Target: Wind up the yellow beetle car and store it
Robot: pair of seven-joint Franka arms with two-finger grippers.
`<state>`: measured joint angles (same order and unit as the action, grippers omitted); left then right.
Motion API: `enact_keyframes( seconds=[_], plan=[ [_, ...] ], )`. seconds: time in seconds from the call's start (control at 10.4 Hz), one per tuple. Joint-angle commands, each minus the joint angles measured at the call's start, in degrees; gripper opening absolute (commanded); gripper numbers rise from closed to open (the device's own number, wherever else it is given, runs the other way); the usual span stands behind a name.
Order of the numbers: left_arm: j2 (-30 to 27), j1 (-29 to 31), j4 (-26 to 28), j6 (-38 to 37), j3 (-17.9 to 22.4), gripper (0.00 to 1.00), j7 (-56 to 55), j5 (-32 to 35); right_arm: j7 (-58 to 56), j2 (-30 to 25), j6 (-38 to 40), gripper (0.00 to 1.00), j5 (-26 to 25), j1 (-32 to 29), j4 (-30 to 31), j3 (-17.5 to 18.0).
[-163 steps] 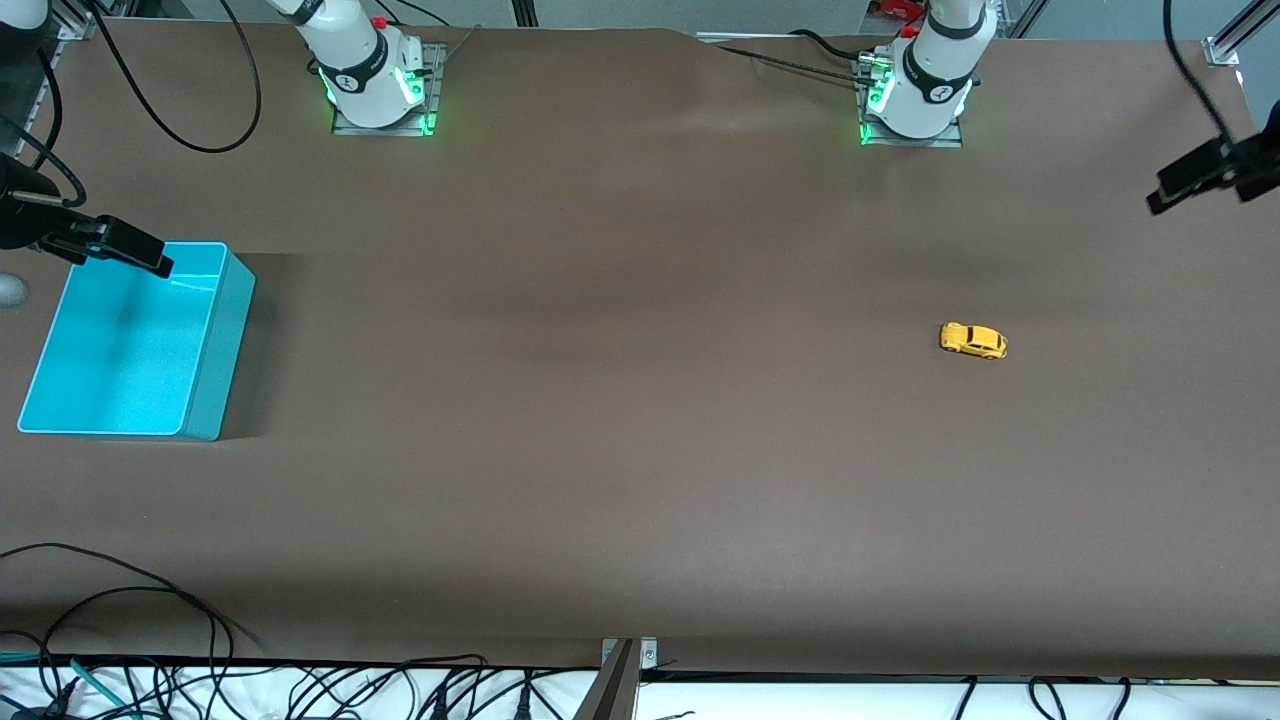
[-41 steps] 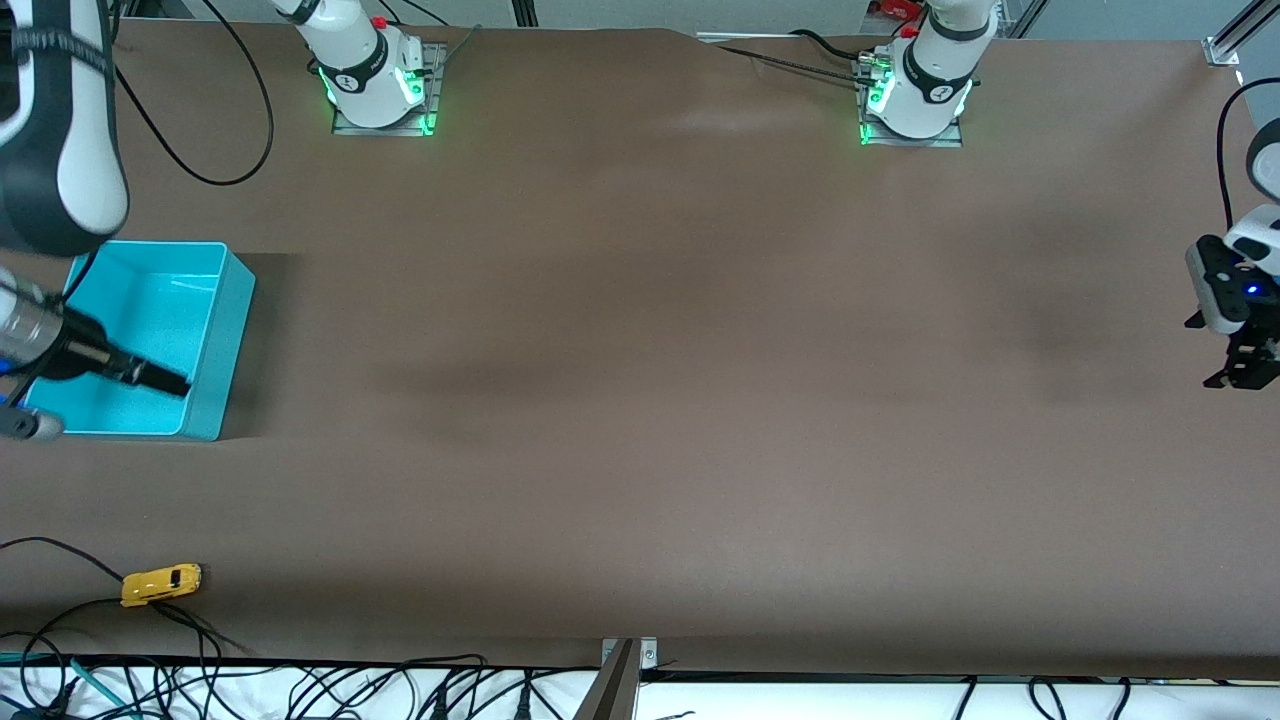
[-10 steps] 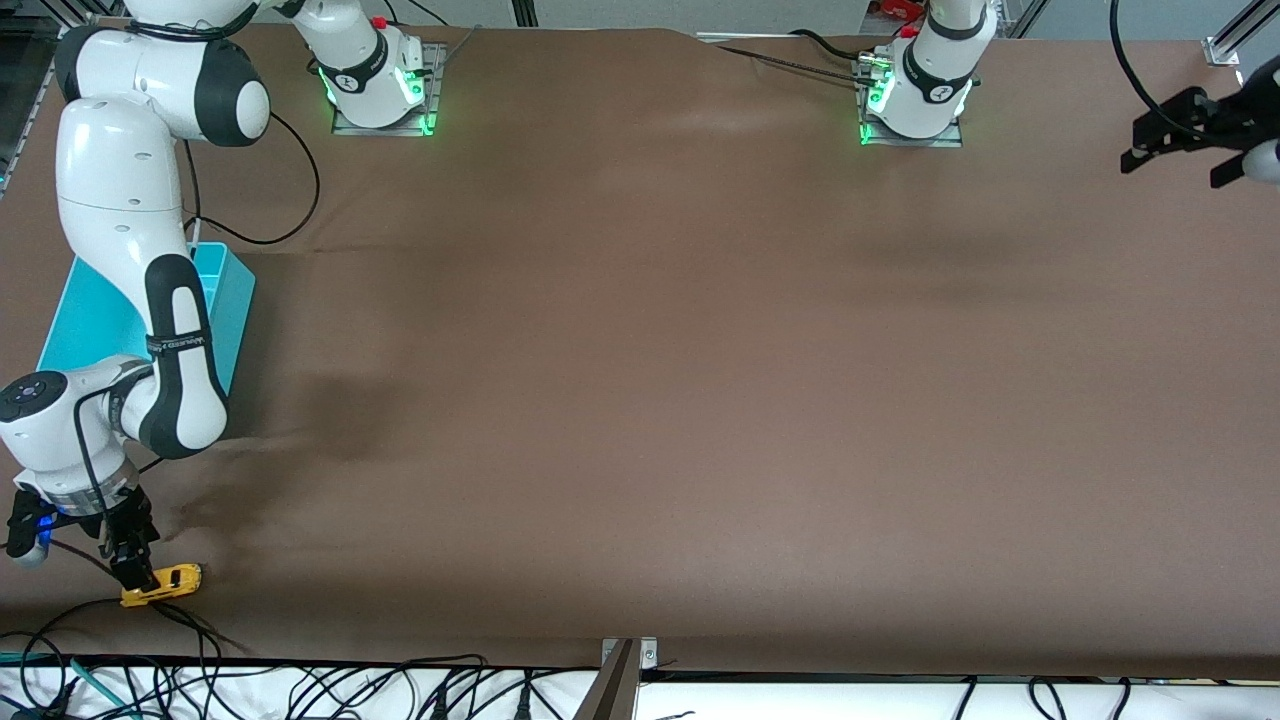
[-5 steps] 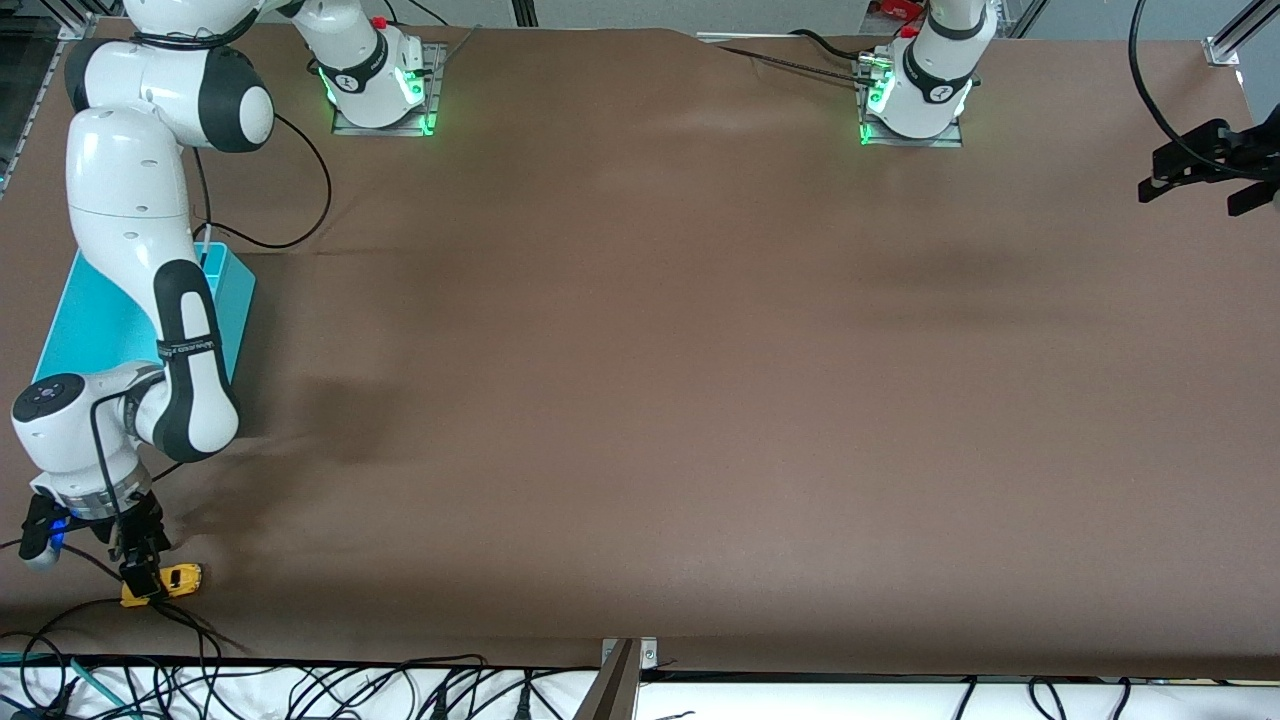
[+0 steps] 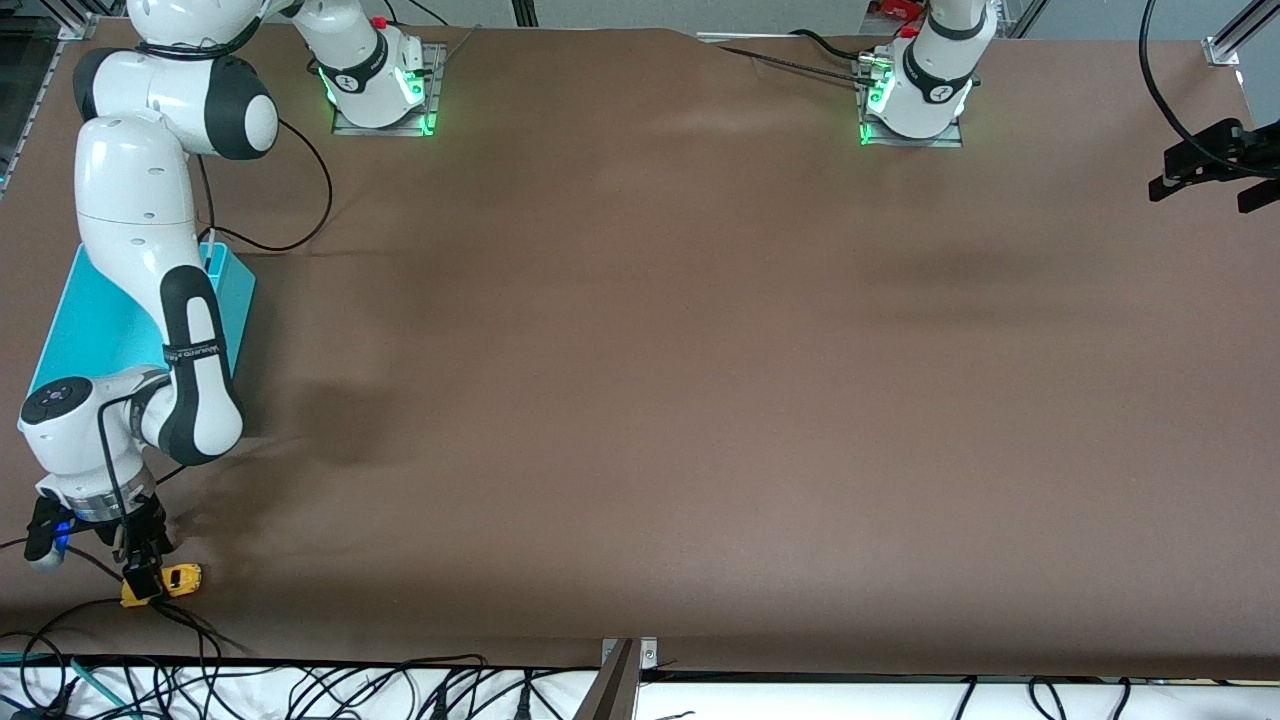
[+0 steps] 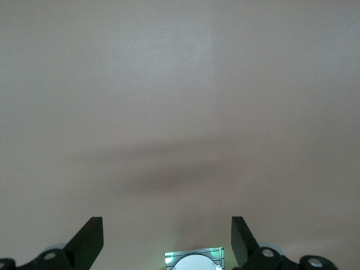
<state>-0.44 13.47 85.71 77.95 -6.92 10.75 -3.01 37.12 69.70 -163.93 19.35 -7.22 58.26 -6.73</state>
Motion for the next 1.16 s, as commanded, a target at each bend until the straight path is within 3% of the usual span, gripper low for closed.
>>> enact_keyframes(
  seconds=[0.0, 0.39, 0.48, 0.58, 0.67, 0.96, 1.06],
  plan=[
    [0.09, 1.29, -1.25, -1.22, -0.03, 1.00, -0.12, -0.33, -0.46, 2.99, -0.60, 1.00, 0.95, -0.78, -3.77, 0.49],
    [0.09, 1.39, -1.34, -1.83, -0.12, 1.00, -0.11, -0.33, -0.73, 3.78, -0.95, 0.96, 0.95, -1.48, -3.95, 0.67],
    [0.09, 1.39, -1.34, -1.83, -0.12, 1.00, -0.12, -0.33, -0.64, 3.78, -1.21, 0.84, 0.95, -1.48, -3.86, 0.67],
    [0.00, 1.39, -1.34, -1.83, -0.12, 1.00, -0.12, -0.33, -0.64, 3.78, -1.22, 0.63, 0.95, -1.48, -3.86, 0.75],
    [0.09, 1.39, -1.34, -1.74, -0.12, 1.00, -0.12, -0.33, -0.64, 3.69, -1.22, 0.50, 0.95, -1.40, -3.86, 0.75],
    [0.00, 1.39, -1.34, -1.83, -0.12, 1.00, -0.12, -0.33, -0.56, 2.82, -1.13, 0.34, 0.95, -1.13, -3.86, 0.75],
    [0.00, 1.39, -1.34, -1.83, -0.12, 1.00, -0.12, -0.33, -0.55, 2.64, -1.04, 0.33, 0.95, -0.87, -3.77, 0.75]
  ],
)
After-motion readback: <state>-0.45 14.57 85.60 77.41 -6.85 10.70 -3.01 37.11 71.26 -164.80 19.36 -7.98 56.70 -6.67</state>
